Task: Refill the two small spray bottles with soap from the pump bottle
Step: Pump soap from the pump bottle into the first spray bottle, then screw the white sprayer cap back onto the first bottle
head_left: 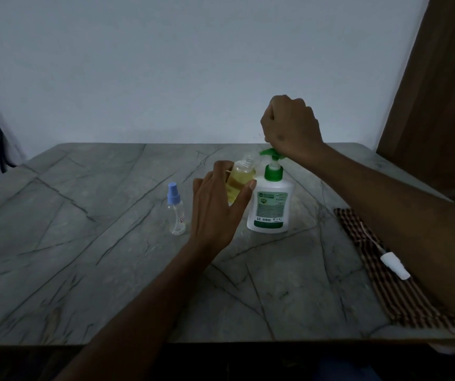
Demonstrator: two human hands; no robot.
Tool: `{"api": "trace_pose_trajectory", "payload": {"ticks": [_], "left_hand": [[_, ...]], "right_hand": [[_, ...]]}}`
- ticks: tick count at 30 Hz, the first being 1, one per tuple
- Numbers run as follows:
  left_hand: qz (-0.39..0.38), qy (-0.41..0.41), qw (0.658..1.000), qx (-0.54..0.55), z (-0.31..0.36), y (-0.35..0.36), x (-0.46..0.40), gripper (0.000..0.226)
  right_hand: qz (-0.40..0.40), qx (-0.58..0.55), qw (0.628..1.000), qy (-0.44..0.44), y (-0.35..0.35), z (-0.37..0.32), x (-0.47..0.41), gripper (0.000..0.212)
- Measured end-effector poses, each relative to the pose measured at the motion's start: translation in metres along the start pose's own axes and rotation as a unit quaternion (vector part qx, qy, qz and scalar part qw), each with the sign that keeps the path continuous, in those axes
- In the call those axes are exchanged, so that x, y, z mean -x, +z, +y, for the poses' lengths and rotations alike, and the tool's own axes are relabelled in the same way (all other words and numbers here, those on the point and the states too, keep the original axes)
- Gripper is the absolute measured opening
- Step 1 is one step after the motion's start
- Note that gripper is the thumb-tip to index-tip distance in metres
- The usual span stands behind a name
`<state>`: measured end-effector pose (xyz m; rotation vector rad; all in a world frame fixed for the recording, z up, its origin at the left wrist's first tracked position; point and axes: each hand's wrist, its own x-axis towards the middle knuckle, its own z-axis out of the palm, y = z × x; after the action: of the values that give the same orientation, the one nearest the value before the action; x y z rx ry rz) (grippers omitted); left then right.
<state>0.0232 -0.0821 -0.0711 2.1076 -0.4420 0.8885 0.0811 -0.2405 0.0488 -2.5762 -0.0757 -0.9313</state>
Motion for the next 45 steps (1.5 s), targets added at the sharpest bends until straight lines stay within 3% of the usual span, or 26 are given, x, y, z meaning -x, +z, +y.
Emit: {"api": "trace_pose_trajectory", "payload": {"ticks": [9, 15, 19, 23, 30, 34, 38, 45], "left_hand": [[0.017, 0.019, 1.000, 0.005, -0.005, -0.006, 0.002, 0.021], [-0.001, 0.009, 1.000, 0.017, -0.009, -0.007, 0.007, 0.027], [-0.002, 0.014, 1.000, 0.014, -0.006, -0.010, 0.009, 0.029], [0.014, 0.022, 1.000, 0.003, -0.002, -0.011, 0.009, 0.024], [0.001, 0.050, 0.998, -0.040, 0.009, -0.020, 0.005, 0.034], [0.025, 0.049, 0.997, -0.058, 0.026, -0.038, 0.024, 0.032], [0.021, -0.010, 1.000, -0.017, 0.043, -0.059, 0.063, 0.030], [-0.087, -0.115, 0.988, 0.058, 0.039, -0.073, 0.093, 0.031]], "right_hand": [[0.099, -0.005, 0.994, -0.044, -0.035, 0.003, 0.019, 0.023], [0.145, -0.057, 0.988, -0.022, -0.096, 0.069, 0.109, 0.022], [0.078, 0.011, 0.993, 0.084, -0.105, 0.142, 0.200, 0.017], [-0.018, 0.024, 0.986, 0.162, -0.089, 0.187, 0.251, 0.034], [-0.048, -0.041, 0.987, 0.147, -0.087, 0.184, 0.259, 0.044], [-0.060, -0.001, 0.990, 0.126, -0.081, 0.180, 0.264, 0.039], [-0.065, 0.041, 0.988, 0.130, -0.077, 0.182, 0.264, 0.037], [-0.041, 0.052, 0.992, 0.106, -0.077, 0.180, 0.264, 0.027]]}}
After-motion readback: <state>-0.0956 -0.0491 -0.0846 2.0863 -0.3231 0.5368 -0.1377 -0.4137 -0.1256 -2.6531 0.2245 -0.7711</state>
